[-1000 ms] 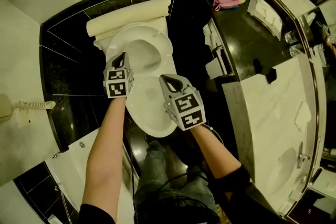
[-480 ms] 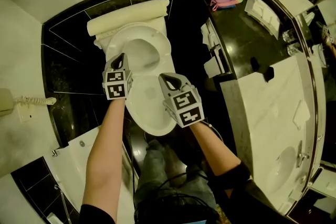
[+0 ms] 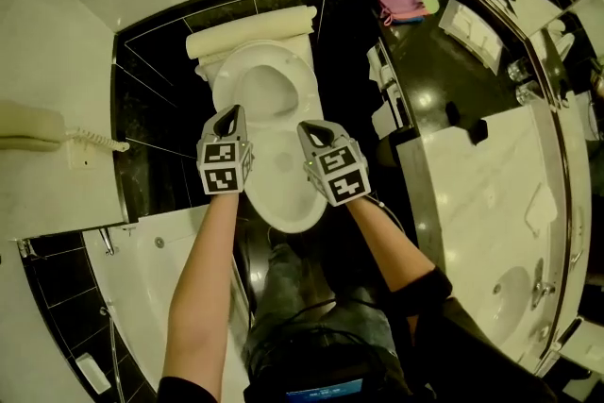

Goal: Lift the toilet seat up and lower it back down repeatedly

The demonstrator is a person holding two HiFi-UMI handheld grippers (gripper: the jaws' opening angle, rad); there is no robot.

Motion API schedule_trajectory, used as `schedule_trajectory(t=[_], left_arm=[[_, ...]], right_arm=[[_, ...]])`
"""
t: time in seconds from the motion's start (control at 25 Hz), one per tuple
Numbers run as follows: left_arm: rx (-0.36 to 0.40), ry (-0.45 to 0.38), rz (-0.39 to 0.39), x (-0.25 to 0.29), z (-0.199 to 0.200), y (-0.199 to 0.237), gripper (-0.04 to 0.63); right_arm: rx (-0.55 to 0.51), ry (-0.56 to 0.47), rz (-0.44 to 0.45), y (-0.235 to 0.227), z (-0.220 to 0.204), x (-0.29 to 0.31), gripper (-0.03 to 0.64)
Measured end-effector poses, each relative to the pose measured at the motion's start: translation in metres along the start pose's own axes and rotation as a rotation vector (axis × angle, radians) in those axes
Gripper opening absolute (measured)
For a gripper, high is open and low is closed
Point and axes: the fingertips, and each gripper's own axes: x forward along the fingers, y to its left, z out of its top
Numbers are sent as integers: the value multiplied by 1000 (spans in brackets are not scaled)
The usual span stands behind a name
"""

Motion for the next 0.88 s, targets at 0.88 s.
schedule_trajectory(t=[0.88], left_arm=[[-71, -85, 80, -243, 16, -155, -12]], right_arm=[[-86, -30, 48, 2, -30, -201, 17]])
